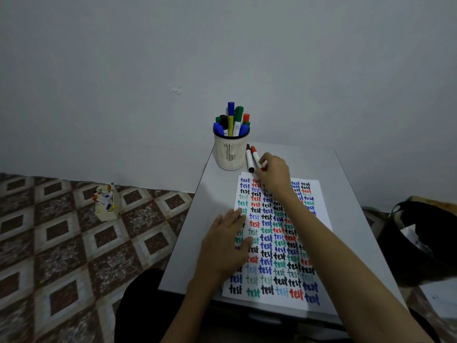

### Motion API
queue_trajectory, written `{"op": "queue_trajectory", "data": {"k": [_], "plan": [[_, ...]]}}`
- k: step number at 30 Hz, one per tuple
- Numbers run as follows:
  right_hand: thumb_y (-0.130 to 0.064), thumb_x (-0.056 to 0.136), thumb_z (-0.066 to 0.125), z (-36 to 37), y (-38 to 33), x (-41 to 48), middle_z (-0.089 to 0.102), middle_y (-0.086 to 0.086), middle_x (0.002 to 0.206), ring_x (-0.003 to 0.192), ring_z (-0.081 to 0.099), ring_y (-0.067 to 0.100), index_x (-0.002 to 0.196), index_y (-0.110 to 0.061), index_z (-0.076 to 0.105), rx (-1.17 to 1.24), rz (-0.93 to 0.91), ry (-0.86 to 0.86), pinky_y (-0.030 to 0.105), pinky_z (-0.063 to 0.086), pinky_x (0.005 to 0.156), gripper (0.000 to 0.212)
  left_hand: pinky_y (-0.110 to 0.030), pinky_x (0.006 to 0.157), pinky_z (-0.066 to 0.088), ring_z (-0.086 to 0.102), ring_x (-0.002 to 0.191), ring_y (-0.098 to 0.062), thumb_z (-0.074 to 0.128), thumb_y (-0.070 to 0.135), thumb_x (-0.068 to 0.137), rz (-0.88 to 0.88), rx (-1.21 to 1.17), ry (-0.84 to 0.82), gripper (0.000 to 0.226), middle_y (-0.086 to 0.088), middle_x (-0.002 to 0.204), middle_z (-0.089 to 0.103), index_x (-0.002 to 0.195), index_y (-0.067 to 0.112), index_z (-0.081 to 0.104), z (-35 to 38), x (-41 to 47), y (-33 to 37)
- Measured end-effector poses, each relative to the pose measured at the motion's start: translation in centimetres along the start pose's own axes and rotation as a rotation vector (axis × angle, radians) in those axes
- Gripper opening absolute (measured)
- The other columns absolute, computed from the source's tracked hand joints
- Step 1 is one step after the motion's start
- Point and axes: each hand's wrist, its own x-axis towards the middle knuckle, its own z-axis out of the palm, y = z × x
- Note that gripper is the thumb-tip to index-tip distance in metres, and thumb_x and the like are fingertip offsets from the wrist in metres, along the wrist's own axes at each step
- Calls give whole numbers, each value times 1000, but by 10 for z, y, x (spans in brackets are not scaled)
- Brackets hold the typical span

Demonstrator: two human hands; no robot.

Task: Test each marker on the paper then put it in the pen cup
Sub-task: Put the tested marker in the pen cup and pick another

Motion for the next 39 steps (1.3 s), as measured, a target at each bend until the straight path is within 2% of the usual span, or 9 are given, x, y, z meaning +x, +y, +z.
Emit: {"op": "queue_trajectory", "data": {"k": [5,9,11,14,17,22,25,30,39], "plan": [[-16,88,62,-20,-2,-13,57,3,104,90,61,20,109,-9,61,506,173,326,34,57,77,22,-24,112,5,11,142,-5,47,50,91,1,4,21,60,17,153,21,145,27,33,0,-1,0],[-19,94,59,-48,-15,-38,63,7,94,71,63,11,111,-6,61,984,356,477,25,55,61,22,-23,111,8,18,141,-8,50,48,92,24,-22,56,57,19,148,26,143,27,36,-1,-3,2],[-24,97,55,-63,-21,-59,62,8,90,66,62,12,109,-6,57,1062,311,433,25,51,51,21,-28,113,21,32,135,-8,50,52,90,24,-117,84,58,17,144,34,142,29,36,-4,-4,5],[-24,100,47,-73,-27,-94,63,19,89,60,63,17,104,-9,51,1076,217,231,23,47,42,16,-31,97,46,47,120,-1,49,63,85,31,-299,151,63,22,132,45,139,33,35,-9,-6,10],[-24,100,47,-75,-36,-129,63,27,91,62,61,24,104,-8,51,1032,145,-23,25,50,46,17,-20,89,45,50,112,3,47,65,84,56,-318,221,60,29,120,45,135,34,38,-11,-9,15],[-13,90,63,-72,-52,-160,65,18,82,67,61,21,107,-1,58,1033,131,-294,28,51,54,22,-27,67,50,58,79,-7,34,37,98,182,-299,286,30,10,89,60,107,21,56,-12,-15,15],[-12,86,69,-69,-52,-165,58,2,61,55,52,14,98,-2,66,931,105,-309,24,44,50,16,-12,60,40,55,66,-7,32,36,98,219,-368,231,29,10,75,56,106,20,55,-14,-18,19],[-13,84,72,-69,-50,-168,44,14,62,55,39,20,84,4,61,958,150,-255,27,35,49,20,-17,46,34,44,47,-10,32,47,94,196,-368,140,35,5,57,48,110,22,52,-13,-19,17],[-10,86,67,-67,-49,-174,45,10,59,46,42,13,73,-9,58,1126,225,-282,22,38,46,16,-9,48,36,53,47,-7,35,44,94,213,-388,149,42,7,58,55,112,13,58,-16,-21,20]]}}
